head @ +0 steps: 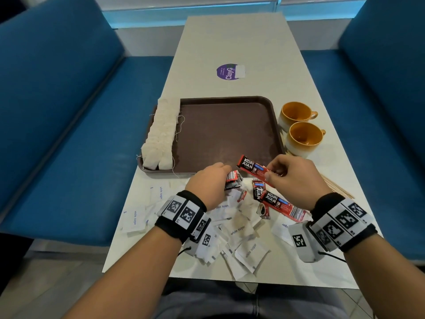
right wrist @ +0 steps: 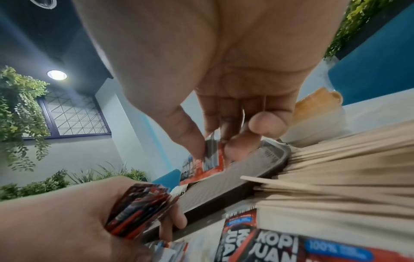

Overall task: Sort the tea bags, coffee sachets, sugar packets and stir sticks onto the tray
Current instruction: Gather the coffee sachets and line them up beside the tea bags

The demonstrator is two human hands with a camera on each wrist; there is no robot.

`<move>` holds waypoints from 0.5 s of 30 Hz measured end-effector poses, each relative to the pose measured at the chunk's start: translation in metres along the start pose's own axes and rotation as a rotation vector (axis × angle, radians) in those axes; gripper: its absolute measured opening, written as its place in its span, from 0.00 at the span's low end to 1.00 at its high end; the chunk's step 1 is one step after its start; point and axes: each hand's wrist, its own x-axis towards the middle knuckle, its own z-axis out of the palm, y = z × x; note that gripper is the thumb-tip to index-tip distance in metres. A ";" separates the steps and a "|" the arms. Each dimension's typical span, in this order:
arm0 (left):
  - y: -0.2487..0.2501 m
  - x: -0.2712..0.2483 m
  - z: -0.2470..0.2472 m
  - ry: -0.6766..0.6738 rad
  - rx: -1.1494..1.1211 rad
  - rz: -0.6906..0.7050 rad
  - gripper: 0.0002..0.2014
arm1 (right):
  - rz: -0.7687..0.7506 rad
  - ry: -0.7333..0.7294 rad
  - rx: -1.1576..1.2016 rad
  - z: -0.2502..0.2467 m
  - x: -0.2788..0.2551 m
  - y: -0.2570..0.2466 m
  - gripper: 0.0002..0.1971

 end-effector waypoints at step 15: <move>-0.021 -0.023 -0.038 0.207 -0.365 -0.105 0.18 | 0.053 -0.048 0.280 0.003 -0.012 -0.002 0.09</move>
